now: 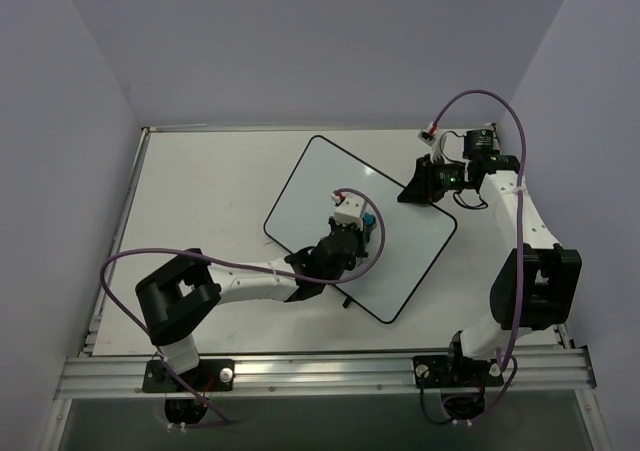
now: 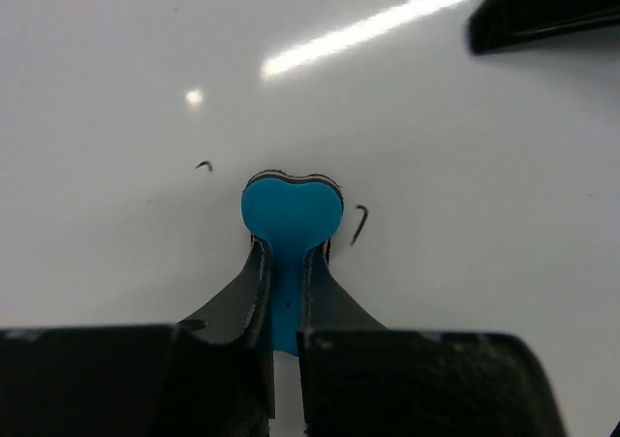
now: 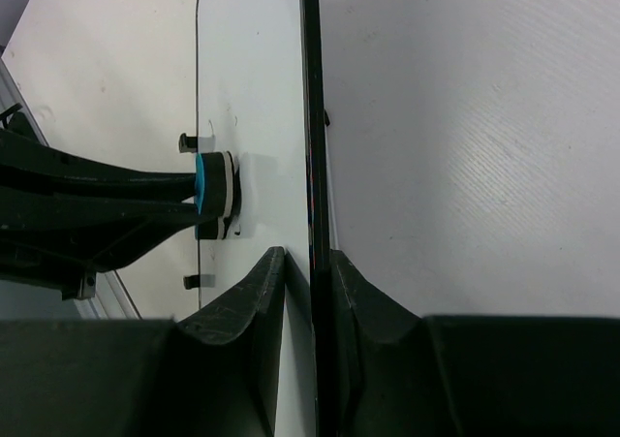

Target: Erase the whiteboard

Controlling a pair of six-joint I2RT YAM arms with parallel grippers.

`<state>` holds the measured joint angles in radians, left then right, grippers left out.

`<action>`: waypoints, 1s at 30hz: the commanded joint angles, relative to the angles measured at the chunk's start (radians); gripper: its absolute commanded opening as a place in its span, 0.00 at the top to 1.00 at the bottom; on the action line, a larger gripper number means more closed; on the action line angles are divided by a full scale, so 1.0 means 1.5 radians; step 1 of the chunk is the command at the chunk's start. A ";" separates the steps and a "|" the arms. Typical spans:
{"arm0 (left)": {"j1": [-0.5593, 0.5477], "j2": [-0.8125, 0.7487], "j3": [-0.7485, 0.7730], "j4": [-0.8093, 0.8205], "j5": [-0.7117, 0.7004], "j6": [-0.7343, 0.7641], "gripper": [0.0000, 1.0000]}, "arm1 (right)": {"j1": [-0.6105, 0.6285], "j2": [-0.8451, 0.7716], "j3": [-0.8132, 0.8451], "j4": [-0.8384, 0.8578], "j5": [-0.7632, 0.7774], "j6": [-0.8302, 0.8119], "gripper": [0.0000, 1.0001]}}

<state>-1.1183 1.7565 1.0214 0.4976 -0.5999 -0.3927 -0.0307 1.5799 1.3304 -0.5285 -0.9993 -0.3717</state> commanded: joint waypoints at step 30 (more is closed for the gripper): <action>-0.027 0.063 0.017 -0.103 -0.012 -0.089 0.98 | 0.041 -0.046 0.028 -0.016 0.040 -0.036 1.00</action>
<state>-1.2278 1.8275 1.1149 0.4862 -0.6472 -0.4572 -0.0071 1.5620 1.3338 -0.5312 -0.9653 -0.3935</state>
